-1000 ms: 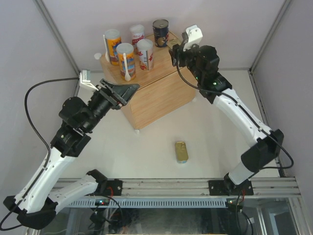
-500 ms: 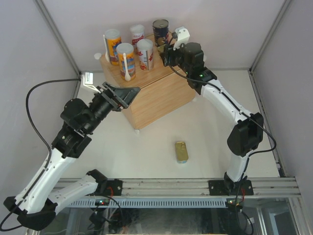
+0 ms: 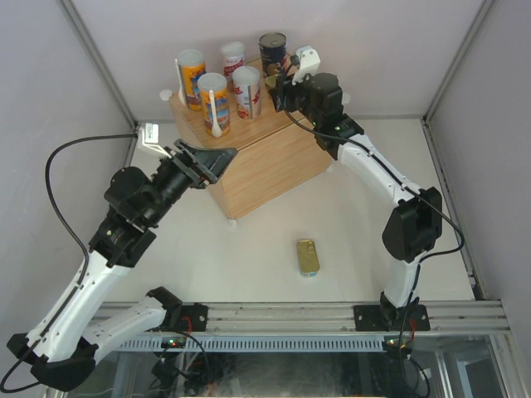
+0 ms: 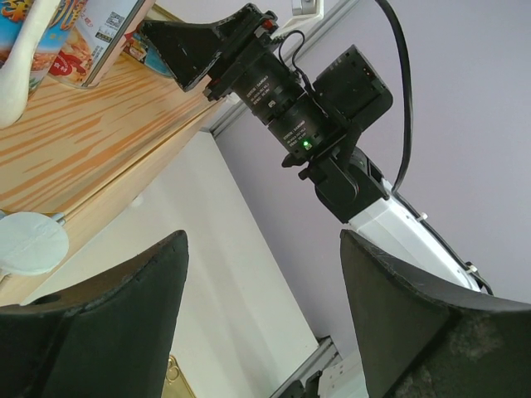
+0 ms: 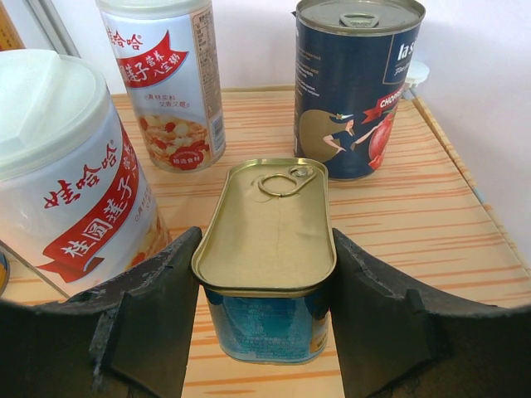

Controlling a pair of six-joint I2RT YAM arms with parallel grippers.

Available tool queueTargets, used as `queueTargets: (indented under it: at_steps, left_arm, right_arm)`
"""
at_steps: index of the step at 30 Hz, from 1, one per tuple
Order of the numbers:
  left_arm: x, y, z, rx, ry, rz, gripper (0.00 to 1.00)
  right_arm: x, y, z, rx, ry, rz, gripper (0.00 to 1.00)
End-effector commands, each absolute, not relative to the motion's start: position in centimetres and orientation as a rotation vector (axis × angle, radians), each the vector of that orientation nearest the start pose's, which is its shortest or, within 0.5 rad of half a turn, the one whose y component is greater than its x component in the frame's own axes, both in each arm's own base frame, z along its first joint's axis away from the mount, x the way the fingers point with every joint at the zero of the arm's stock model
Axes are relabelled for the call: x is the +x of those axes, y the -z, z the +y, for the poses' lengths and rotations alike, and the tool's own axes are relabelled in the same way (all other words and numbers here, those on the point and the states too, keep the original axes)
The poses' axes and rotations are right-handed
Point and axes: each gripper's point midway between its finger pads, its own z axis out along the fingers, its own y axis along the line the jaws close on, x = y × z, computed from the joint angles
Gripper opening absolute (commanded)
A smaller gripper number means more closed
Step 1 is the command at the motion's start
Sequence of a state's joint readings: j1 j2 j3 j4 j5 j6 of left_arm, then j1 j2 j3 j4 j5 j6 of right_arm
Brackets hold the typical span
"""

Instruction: Place and organize the canned foods onto the counter

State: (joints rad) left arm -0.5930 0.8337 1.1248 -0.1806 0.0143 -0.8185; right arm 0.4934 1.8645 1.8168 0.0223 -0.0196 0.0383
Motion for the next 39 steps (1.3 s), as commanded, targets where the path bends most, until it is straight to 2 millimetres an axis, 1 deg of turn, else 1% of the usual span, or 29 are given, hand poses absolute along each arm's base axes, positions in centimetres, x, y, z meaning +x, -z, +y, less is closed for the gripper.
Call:
queueTargets:
  at_steps: [1, 4, 9, 15, 18, 22, 27, 30, 33, 36, 39]
  left_arm:
    - [24.0, -44.2, -20.0, -0.135, 1.144, 1.519, 0.78]
    - [24.0, -44.2, -19.8, -0.139, 1.140, 1.517, 0.78]
    - [23.9, -44.1, -19.6, -0.144, 1.137, 1.516, 0.78]
    - [23.7, -43.9, -19.5, -0.144, 1.141, 1.519, 0.78]
    - [23.6, -44.0, -19.4, -0.142, 1.145, 1.515, 0.78]
    - [23.4, -44.1, -19.4, -0.139, 1.152, 1.512, 0.78]
    - [23.3, -44.1, -19.4, -0.140, 1.158, 1.512, 0.79]
    - [23.1, -44.2, -19.3, -0.140, 1.159, 1.509, 0.79]
    - [23.1, -44.3, -19.3, -0.140, 1.158, 1.511, 0.79]
    - [23.0, -44.4, -19.3, -0.138, 1.159, 1.510, 0.80]
    - [22.9, -44.5, -19.3, -0.133, 1.160, 1.508, 0.80]
  right_arm:
    - [52.1, -39.2, 28.7, -0.342, -0.423, 1.479, 0.00]
    - [52.0, -38.1, 29.1, -0.348, -0.404, 1.496, 0.04]
    - [51.6, -36.5, 29.6, -0.349, -0.387, 1.521, 0.17]
    - [51.6, -35.6, 29.5, -0.340, -0.392, 1.546, 0.27]
    - [51.5, -35.7, 29.3, -0.330, -0.393, 1.546, 0.33]
    - [51.1, -35.9, 29.3, -0.328, -0.396, 1.546, 0.49]
    - [50.6, -37.0, 29.1, -0.326, -0.400, 1.529, 0.61]
    - [50.3, -37.8, 28.9, -0.320, -0.402, 1.515, 0.66]
    - [50.1, -38.2, 28.8, -0.315, -0.401, 1.514, 0.69]
    - [49.9, -38.2, 28.7, -0.312, -0.398, 1.518, 0.71]
    - [49.6, -38.7, 28.3, -0.300, -0.391, 1.507, 0.72]
